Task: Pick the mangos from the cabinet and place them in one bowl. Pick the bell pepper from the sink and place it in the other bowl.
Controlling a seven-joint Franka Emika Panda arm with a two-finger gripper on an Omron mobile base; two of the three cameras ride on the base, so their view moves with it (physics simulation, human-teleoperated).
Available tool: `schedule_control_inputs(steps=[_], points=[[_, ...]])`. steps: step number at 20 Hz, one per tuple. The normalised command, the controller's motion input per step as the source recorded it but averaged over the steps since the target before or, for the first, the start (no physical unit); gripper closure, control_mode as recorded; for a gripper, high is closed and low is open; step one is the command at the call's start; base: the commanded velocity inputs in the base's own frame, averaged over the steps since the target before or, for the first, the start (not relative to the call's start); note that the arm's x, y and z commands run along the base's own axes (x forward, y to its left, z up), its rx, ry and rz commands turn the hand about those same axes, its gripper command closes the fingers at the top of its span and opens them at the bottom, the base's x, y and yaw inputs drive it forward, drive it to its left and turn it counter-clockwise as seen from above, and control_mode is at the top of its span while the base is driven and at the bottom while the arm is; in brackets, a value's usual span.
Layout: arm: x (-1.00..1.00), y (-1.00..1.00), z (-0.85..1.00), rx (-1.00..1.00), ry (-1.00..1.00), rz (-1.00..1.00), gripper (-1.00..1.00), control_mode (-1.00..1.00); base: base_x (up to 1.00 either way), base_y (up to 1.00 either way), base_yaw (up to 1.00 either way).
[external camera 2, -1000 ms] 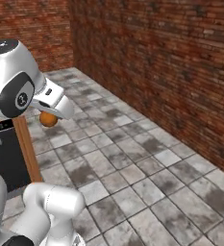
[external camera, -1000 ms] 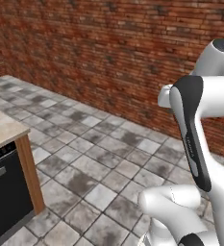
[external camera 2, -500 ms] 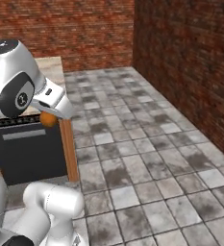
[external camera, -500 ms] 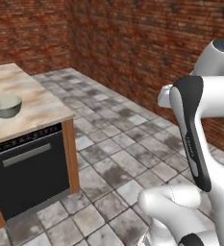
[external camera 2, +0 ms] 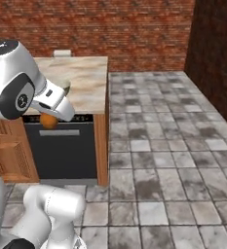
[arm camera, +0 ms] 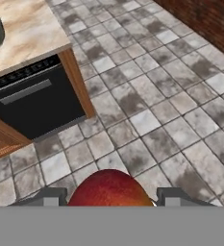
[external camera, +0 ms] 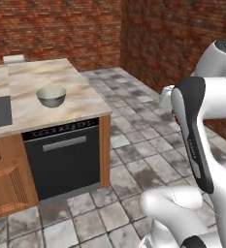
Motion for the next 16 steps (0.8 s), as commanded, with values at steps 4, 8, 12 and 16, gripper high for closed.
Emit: schedule_control_inputs(steps=[4,8,12,16], points=[[0.00,0.00,0.00,0.00,0.00,0.00,1.00,1.00,0.40,0.38,0.36],[0.00,0.00,0.00,0.00,0.00,0.00,1.00,1.00,0.55,0.42,0.31],[0.00,0.00,0.00,0.00,0.00,0.00,1.00,1.00,0.80,0.56,0.20],[0.00,0.00,0.00,0.00,0.00,0.00,1.00,1.00,0.84,0.89,0.01]])
